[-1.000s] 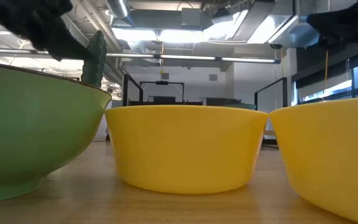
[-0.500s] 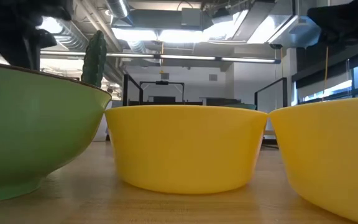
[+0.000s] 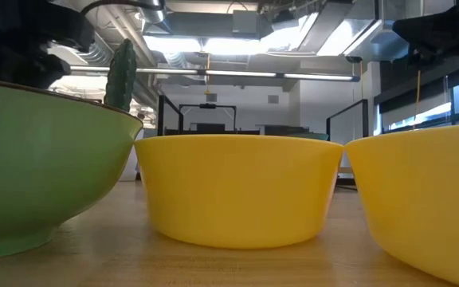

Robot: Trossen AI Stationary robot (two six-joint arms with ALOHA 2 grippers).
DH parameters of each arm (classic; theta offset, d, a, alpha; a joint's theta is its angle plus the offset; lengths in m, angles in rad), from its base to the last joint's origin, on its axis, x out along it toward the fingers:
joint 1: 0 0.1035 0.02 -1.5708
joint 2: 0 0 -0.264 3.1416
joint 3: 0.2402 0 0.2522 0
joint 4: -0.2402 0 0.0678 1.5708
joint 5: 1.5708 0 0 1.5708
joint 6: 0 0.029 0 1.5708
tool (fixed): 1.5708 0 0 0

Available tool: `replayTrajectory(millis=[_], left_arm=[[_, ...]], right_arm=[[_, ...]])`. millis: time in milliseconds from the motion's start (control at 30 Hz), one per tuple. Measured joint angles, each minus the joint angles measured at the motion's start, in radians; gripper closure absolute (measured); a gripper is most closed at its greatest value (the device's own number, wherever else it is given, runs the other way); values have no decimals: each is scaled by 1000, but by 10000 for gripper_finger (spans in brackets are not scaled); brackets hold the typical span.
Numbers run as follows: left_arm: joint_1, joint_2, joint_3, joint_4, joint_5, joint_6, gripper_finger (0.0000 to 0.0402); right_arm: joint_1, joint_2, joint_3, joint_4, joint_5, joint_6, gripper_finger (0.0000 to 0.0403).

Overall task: Pick & Place Mini bowls
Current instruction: Stack the white red patterned bowl on top of the white red patterned bowl on the shelf

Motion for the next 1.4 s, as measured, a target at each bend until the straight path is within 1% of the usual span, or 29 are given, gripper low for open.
replayTrajectory(millis=[100,200,300,400,533,800,933,1200,1400], left_arm=[[16,0,0,1,15,-8,159],[36,0,0,12,25,-13,152],[58,0,-12,36,10,-5,151],[80,0,-24,56,30,17,151],[98,0,-24,81,29,45,151],[99,5,-25,163,42,88,151],[98,23,-25,169,41,89,151],[98,115,-25,162,106,109,151],[98,145,-25,162,106,146,151]], right_arm=[[0,0,0,0,0,0,389],[0,0,0,0,0,0,389],[0,0,0,0,0,0,389],[0,0,0,0,0,2,389],[0,0,0,0,0,3,389],[0,0,0,0,0,0,389],[0,0,-1,-2,0,0,389],[0,0,-1,-8,0,3,389],[0,0,-1,-8,0,3,389]])
